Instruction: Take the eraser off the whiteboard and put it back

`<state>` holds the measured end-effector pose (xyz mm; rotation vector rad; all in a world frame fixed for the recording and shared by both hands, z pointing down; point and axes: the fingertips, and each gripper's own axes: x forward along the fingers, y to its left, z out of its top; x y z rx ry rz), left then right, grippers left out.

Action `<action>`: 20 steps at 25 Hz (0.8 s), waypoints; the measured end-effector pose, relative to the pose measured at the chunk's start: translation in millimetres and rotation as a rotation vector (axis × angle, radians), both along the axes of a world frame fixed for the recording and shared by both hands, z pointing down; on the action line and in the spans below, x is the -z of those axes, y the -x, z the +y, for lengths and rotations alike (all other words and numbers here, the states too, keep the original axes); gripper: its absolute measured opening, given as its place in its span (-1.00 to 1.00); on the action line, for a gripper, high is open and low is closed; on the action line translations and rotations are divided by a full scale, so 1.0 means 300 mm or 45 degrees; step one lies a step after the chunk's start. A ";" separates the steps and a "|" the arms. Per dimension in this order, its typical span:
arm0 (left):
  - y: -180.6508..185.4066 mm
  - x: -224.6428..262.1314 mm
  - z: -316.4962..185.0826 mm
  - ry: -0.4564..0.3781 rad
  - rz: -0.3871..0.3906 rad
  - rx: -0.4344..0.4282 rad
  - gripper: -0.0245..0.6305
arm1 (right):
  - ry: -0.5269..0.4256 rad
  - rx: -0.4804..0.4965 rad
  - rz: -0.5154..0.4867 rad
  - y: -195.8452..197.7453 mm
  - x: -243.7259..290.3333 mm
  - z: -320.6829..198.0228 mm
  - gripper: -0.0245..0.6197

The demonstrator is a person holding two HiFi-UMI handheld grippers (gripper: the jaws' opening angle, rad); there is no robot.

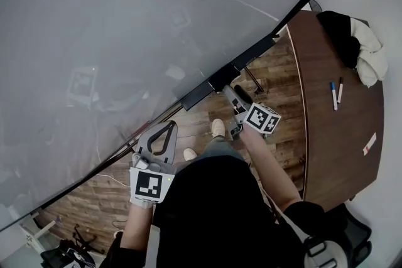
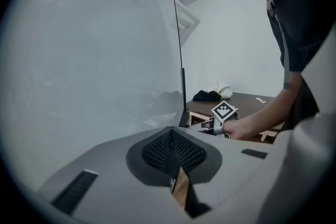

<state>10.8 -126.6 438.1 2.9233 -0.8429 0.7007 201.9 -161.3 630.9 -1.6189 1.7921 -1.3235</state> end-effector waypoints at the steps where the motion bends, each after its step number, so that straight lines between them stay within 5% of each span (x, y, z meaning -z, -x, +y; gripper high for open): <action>1: 0.002 -0.004 -0.002 0.001 -0.004 0.009 -0.91 | -0.004 -0.013 -0.040 -0.002 -0.003 -0.011 -0.03; 20: 0.033 -0.036 -0.012 0.017 -0.050 0.166 -0.91 | 0.096 -0.074 -0.352 -0.010 -0.116 -0.171 -0.02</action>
